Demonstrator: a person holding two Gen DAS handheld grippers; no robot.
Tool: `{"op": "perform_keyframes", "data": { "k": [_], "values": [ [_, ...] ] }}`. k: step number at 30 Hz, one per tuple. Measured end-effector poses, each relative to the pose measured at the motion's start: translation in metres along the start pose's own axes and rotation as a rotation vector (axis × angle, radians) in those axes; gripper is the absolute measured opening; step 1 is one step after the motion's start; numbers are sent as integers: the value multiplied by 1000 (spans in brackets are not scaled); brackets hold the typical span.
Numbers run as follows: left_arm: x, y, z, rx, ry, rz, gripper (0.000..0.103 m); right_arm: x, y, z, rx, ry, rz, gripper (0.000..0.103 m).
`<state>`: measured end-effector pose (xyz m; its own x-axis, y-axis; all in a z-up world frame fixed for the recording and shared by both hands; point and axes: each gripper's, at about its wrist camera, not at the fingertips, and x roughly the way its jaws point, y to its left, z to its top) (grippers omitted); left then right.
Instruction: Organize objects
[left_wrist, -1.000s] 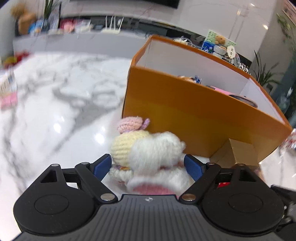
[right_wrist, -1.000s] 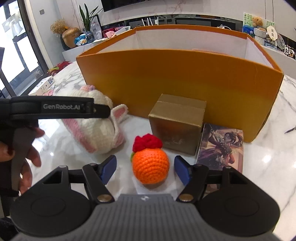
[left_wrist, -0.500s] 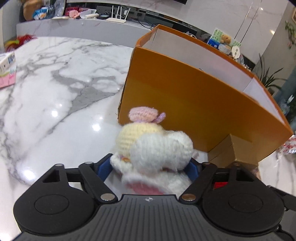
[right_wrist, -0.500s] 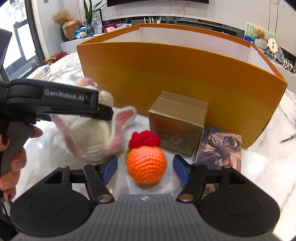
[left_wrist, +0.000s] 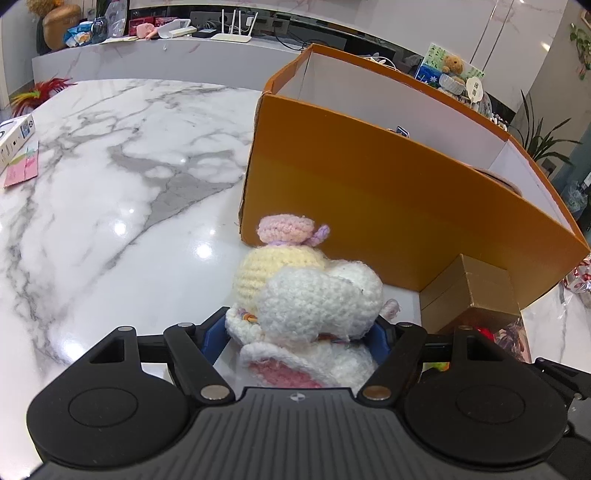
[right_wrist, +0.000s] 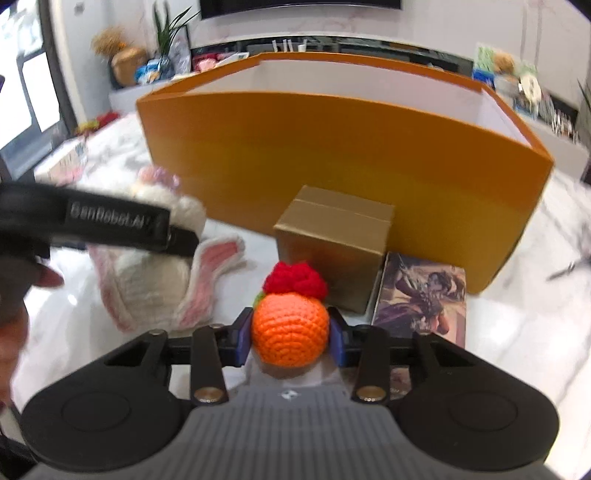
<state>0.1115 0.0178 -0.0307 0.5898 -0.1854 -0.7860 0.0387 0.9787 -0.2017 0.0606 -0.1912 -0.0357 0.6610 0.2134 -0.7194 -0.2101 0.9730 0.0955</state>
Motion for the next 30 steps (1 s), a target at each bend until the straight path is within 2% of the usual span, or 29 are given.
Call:
{"op": "perform_keyframes", "data": {
  "k": [11, 30],
  "values": [
    [-7, -7, 0, 76, 11, 61, 84, -5, 3, -5, -4, 14, -26, 43],
    [-15, -13, -3, 122, 7, 76, 84, -10, 0, -2, 27, 29, -36, 43]
  ]
}}
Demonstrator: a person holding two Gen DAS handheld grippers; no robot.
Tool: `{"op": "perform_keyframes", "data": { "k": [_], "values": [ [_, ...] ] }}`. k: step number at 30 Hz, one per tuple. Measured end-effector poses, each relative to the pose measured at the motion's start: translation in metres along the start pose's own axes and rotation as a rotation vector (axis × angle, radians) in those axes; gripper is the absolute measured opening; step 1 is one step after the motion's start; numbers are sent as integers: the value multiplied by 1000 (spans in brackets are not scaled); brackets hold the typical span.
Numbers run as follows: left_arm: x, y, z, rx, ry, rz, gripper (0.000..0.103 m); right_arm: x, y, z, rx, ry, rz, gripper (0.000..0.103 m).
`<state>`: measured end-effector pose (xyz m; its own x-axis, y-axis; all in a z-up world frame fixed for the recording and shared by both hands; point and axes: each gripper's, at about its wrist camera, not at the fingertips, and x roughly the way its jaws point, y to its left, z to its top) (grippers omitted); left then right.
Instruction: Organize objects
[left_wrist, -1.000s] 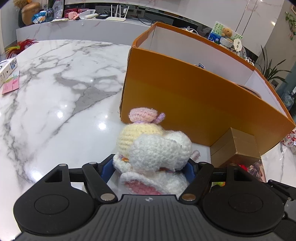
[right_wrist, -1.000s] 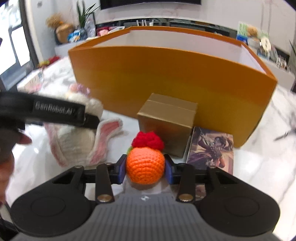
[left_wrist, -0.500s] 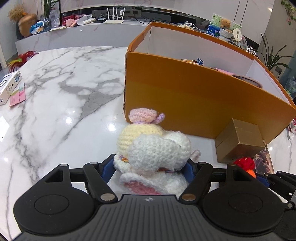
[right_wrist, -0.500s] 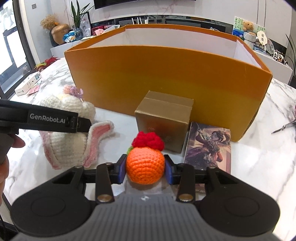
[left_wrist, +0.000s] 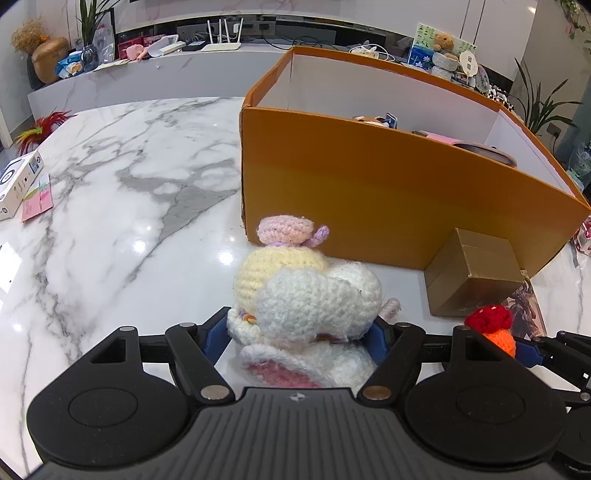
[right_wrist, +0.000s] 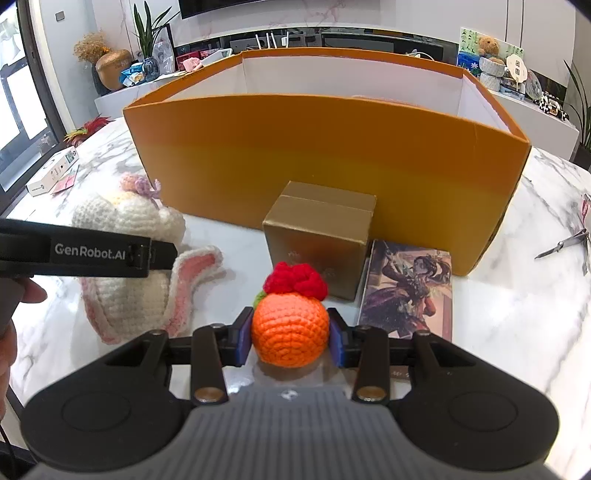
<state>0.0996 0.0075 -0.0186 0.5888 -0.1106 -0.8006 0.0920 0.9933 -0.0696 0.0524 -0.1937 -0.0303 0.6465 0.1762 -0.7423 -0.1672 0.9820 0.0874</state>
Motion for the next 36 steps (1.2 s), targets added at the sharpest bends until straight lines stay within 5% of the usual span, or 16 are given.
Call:
{"op": "perform_keyframes", "data": {
  "k": [36],
  "values": [
    [-34, -9, -2, 48, -19, -55, 84, -34, -3, 0, -11, -19, -5, 43]
  ]
}}
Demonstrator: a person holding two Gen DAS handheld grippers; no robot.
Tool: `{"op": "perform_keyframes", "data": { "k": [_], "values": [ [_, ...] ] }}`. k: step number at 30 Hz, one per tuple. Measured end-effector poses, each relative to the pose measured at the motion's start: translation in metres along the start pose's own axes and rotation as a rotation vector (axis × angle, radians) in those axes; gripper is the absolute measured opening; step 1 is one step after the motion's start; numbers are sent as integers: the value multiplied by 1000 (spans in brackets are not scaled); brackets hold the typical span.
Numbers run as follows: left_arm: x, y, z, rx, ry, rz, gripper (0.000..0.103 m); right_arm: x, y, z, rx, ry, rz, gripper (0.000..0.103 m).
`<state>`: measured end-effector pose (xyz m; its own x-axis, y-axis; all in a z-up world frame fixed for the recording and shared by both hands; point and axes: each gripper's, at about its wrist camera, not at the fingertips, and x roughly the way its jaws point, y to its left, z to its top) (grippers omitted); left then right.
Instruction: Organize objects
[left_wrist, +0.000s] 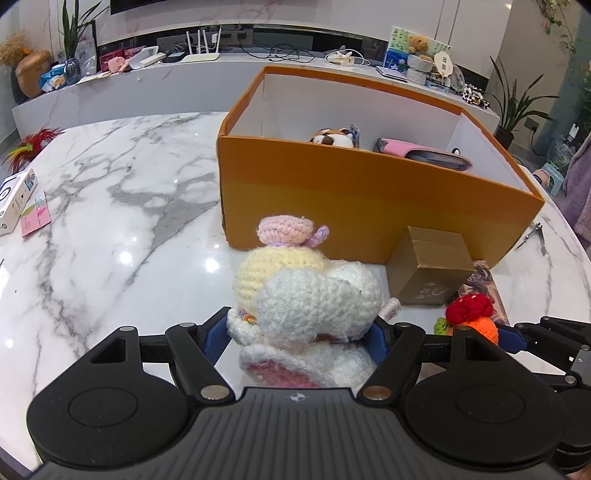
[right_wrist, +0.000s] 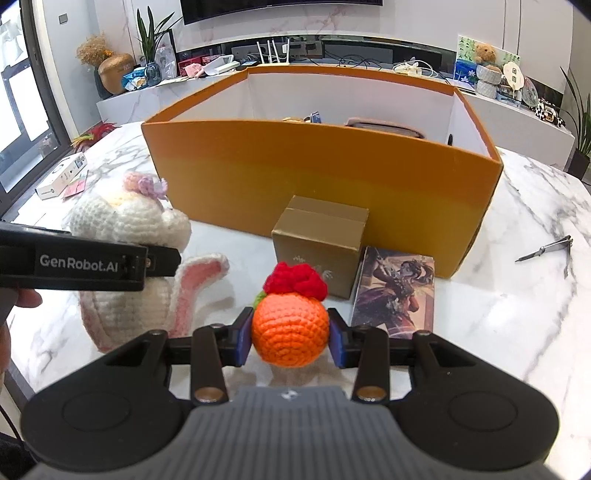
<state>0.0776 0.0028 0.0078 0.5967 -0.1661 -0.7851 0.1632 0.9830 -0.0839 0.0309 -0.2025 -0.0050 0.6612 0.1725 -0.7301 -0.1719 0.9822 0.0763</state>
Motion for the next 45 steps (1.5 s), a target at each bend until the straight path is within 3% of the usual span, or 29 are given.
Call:
{"op": "perform_keyframes", "data": {
  "k": [19, 29, 36, 45],
  "values": [
    [-21, -13, 14, 28, -96, 0, 84, -29, -19, 3, 30, -44, -20, 43],
    [-35, -9, 30, 7, -163, 15, 84, -54, -26, 20, 49, -140, -32, 43],
    [-42, -13, 64, -4, -217, 21, 84, -66, -33, 54, 70, -198, -11, 43],
    [-30, -21, 115, 18, -248, 30, 84, -52, -47, 123, 41, -220, -1, 43]
  ]
}}
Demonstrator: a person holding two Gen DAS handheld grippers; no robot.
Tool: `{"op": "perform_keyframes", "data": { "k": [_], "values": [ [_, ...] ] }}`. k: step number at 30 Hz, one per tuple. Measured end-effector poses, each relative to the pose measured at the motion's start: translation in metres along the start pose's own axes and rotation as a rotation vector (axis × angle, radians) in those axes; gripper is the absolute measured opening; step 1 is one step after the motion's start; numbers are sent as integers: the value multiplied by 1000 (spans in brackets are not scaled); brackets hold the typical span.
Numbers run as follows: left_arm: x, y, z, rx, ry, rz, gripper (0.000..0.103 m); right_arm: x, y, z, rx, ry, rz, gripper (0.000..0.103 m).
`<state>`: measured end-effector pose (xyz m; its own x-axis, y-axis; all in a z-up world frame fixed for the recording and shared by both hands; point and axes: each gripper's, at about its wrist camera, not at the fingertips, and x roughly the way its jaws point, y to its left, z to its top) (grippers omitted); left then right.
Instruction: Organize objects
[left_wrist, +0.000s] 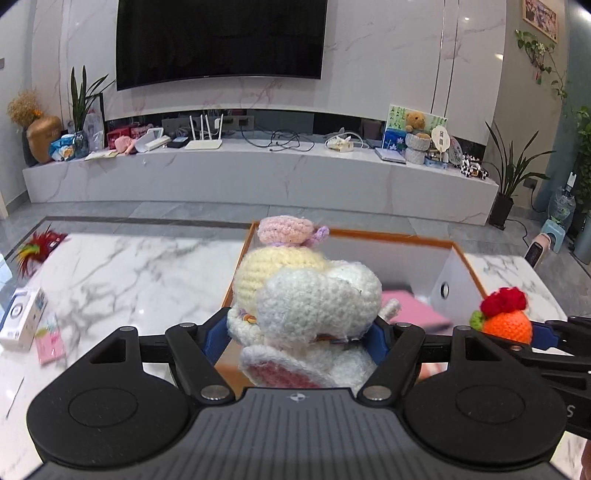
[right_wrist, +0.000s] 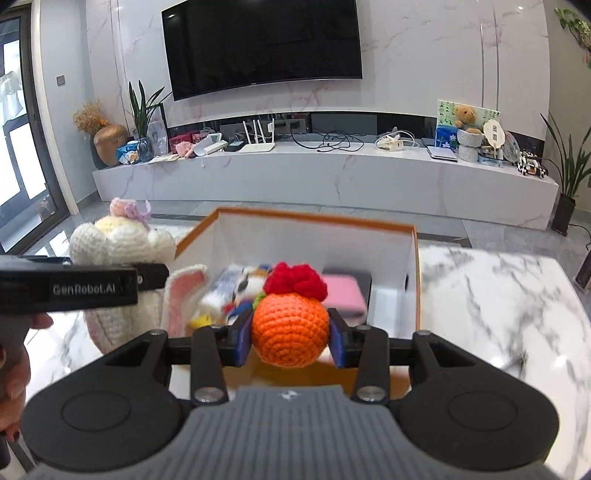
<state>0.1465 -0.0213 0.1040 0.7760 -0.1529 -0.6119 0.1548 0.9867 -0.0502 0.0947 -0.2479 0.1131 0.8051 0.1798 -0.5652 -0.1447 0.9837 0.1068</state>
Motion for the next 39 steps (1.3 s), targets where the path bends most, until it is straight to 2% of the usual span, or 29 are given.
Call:
{"op": "perform_keyframes", "data": {
  "k": [4, 8, 19, 30, 39],
  "values": [
    [24, -8, 24, 27, 14, 4, 84, 27, -11, 26, 21, 30, 14, 43],
    [55, -12, 39, 52, 65, 12, 84, 63, -23, 47, 44, 78, 8, 43],
    [144, -16, 45, 120, 244, 66, 84, 159, -38, 64, 48, 252, -27, 43],
    [184, -25, 45, 167, 324, 100, 84, 216, -51, 67, 68, 360, -79, 43],
    [193, -22, 45, 148, 344, 87, 84, 233, -49, 67, 51, 394, -112, 43]
  ]
}}
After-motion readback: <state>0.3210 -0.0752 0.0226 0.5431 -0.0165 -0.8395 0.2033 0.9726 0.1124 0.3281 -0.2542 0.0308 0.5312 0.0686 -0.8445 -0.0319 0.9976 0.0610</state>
